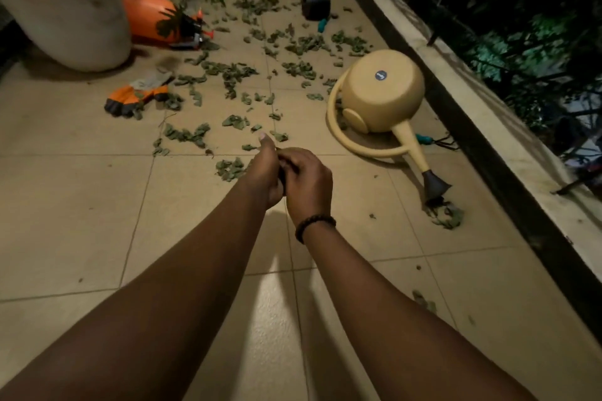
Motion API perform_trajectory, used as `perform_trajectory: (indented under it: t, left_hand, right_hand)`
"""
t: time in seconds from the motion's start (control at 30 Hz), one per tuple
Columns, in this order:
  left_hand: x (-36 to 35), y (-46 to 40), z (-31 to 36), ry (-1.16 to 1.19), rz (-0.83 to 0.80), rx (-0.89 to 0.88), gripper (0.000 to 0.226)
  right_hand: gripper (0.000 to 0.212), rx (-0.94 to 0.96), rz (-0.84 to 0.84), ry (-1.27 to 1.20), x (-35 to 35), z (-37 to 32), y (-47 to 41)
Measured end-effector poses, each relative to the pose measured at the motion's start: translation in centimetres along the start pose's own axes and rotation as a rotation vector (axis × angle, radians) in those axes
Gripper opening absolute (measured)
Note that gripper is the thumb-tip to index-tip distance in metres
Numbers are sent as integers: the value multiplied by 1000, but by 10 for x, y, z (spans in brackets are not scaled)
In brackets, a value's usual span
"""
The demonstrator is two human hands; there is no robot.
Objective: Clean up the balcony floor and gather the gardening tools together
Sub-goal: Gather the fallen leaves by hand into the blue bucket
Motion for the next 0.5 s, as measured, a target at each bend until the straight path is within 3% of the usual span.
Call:
perform_trajectory:
  t: [0.1, 0.3, 0.4, 0.5]
  left_hand:
    - [-18, -6, -8, 9, -9, 28, 70]
    - [-31, -5, -19, -267, 168, 114, 35]
    - [-30, -12, -26, -160, 242, 170, 33]
    - [-21, -22, -24, -191, 219, 97, 41]
  right_hand:
    - [32, 71, -36, 241, 9, 16, 2]
    - [32, 170, -238, 421, 40, 32, 9]
    - [26, 177, -102, 436, 77, 49, 3]
    - [33, -145, 130, 529, 133, 107, 12]
Point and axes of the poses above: each hand's wrist, its own y-axis away from the middle knuckle, its own x-axis out of the back of the hand, z = x × y, the point moved 3 cm from there along -y, towards the middle knuckle, and after that the axes turned 8 degrees about -y, right-handed, at the moved point
